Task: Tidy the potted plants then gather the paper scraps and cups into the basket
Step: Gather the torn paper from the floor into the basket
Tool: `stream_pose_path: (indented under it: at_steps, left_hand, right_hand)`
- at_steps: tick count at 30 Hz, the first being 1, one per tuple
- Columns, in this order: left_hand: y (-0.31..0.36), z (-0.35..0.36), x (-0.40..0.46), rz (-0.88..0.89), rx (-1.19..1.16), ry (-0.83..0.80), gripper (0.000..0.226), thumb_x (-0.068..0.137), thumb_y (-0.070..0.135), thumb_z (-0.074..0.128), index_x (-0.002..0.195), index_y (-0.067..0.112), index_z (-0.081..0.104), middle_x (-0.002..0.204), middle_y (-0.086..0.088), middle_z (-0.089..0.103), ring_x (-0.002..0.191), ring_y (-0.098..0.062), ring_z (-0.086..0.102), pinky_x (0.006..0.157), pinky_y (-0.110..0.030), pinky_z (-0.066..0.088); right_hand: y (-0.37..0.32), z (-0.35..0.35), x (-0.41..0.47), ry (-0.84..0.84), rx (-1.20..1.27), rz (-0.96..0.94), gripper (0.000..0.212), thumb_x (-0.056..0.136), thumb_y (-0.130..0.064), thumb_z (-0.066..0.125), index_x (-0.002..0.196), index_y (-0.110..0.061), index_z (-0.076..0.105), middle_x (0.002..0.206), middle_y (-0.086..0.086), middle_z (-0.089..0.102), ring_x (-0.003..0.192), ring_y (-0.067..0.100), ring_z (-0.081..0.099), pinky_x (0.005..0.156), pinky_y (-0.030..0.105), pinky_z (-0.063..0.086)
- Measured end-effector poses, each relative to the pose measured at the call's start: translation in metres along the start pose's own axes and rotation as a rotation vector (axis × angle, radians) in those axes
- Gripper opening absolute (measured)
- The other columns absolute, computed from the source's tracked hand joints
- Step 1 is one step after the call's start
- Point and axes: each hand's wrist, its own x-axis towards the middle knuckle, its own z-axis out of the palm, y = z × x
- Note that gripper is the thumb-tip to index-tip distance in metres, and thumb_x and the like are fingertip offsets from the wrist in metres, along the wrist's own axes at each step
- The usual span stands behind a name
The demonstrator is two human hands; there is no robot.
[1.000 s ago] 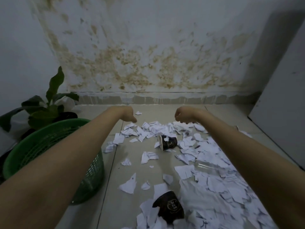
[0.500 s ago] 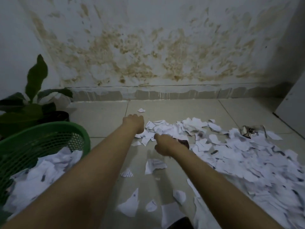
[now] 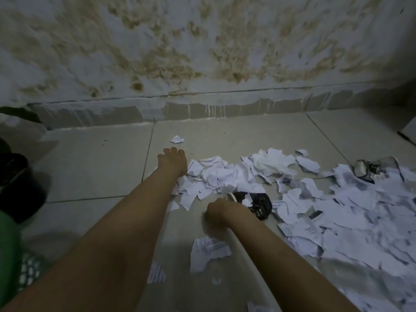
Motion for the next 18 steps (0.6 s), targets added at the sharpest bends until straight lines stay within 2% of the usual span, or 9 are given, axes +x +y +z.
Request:
stream_pose_path:
  at_steps: [7,10,12,15,18]
  left_hand:
    - [-0.004,0.006,0.054,0.008,-0.045,0.052,0.071,0.095,0.015,0.047,0.147,-0.001,0.001,0.157,-0.013,0.000,0.144,-0.038,-0.001,0.114,-0.049,0.018]
    - [-0.005,0.008,0.072,0.034,-0.046,0.060,0.076,0.092,0.007,0.047,0.147,-0.002,-0.005,0.157,-0.012,-0.007,0.144,-0.038,-0.004,0.115,-0.049,0.017]
    - [-0.005,0.013,0.081,0.037,-0.032,0.044,0.077,0.092,0.006,0.046,0.146,-0.003,-0.008,0.157,-0.013,-0.010,0.144,-0.039,-0.005,0.115,-0.048,0.017]
    - [-0.002,0.022,0.094,0.045,-0.104,0.010,0.067,0.095,0.004,0.035,0.147,-0.003,-0.007,0.157,-0.014,-0.008,0.144,-0.038,-0.003,0.116,-0.047,0.016]
    - [0.003,0.026,0.097,0.038,-0.155,0.048,0.059,0.098,0.009,0.031,0.146,-0.005,0.002,0.156,-0.017,0.003,0.143,-0.037,0.008,0.115,-0.046,0.021]
  right_hand:
    - [0.002,0.004,0.008,-0.106,-0.117,-0.039,0.043,0.095,-0.009,0.041,0.137,0.000,0.037,0.143,0.021,0.033,0.131,0.034,0.036,0.106,0.041,0.033]
    - [0.005,0.015,0.000,-0.068,-0.119,-0.045,0.051,0.093,-0.007,0.043,0.143,-0.005,0.030,0.152,0.019,0.017,0.139,0.035,0.020,0.112,0.049,0.020]
    - [0.008,0.022,-0.004,-0.007,-0.114,-0.053,0.054,0.093,-0.007,0.043,0.144,-0.007,0.026,0.154,0.016,0.012,0.141,0.035,0.014,0.114,0.051,0.013]
    - [0.006,0.026,-0.006,0.048,-0.101,-0.039,0.051,0.095,-0.010,0.039,0.145,-0.007,0.027,0.154,0.016,0.012,0.142,0.034,0.011,0.116,0.051,0.007]
    - [0.003,0.025,-0.007,0.057,-0.091,-0.041,0.049,0.097,-0.011,0.035,0.145,-0.008,0.027,0.155,0.016,0.010,0.142,0.035,0.010,0.116,0.051,0.004]
